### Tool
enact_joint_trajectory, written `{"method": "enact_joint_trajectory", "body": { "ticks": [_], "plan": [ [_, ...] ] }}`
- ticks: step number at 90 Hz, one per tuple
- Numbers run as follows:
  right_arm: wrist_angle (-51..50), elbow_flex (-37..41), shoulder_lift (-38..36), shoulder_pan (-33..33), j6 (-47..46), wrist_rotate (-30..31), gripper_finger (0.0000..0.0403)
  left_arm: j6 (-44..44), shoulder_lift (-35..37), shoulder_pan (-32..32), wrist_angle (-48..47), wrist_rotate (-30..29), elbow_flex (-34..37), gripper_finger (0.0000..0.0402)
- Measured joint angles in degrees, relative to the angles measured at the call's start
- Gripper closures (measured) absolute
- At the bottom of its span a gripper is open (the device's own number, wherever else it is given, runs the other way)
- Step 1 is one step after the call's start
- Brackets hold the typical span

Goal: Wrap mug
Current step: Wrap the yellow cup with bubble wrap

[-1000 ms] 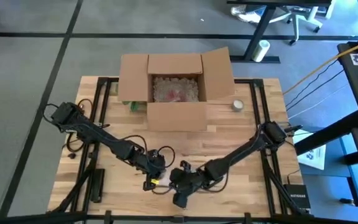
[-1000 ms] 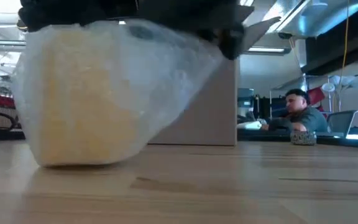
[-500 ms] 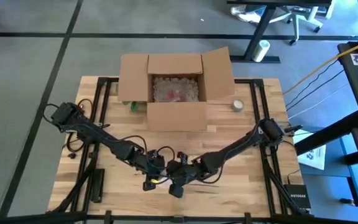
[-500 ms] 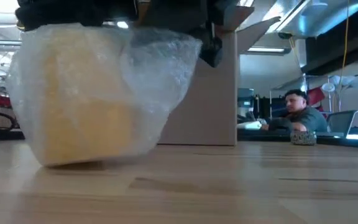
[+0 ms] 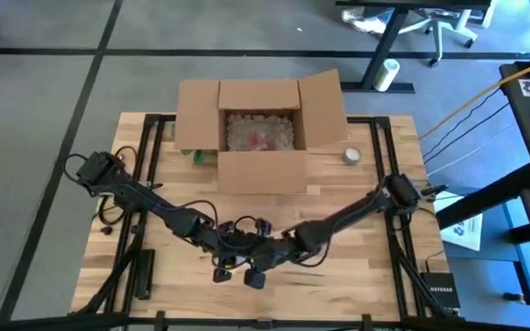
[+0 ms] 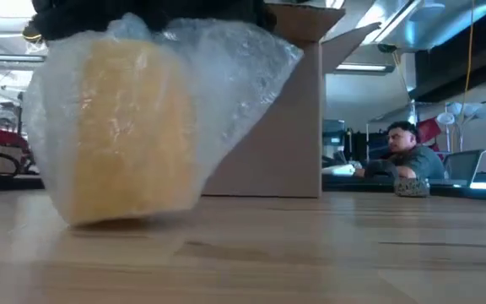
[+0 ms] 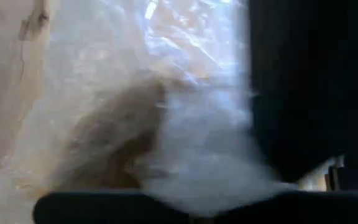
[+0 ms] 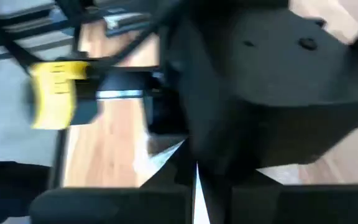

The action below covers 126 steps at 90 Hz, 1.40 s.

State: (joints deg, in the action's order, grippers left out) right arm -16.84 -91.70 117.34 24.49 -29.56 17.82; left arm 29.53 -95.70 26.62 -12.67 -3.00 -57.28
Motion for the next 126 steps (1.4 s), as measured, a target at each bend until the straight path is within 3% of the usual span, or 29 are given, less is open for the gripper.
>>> {"method": "enact_joint_trajectory", "body": {
  "ticks": [37,54,89,126],
  "plan": [
    [0.41,0.13,-0.07,-1.59,0.02,-1.91,0.0403,0.29,9.92,5.14,-4.41,-10.57,0.07,0.0401],
    [1.07,0.22,0.76,-2.19,0.04,-4.37,0.0403,0.45,10.81,6.73,-4.39,-13.97,0.04,0.0401],
    [3.9,0.28,2.75,-2.45,0.4,-7.35,0.0403,0.14,10.5,5.9,-4.21,-15.05,-0.04,0.0401],
    [-1.02,0.38,1.65,-2.36,-0.58,-8.65,0.0403,1.09,5.49,3.64,-3.97,-10.22,-0.17,0.0401]
  ]
}}
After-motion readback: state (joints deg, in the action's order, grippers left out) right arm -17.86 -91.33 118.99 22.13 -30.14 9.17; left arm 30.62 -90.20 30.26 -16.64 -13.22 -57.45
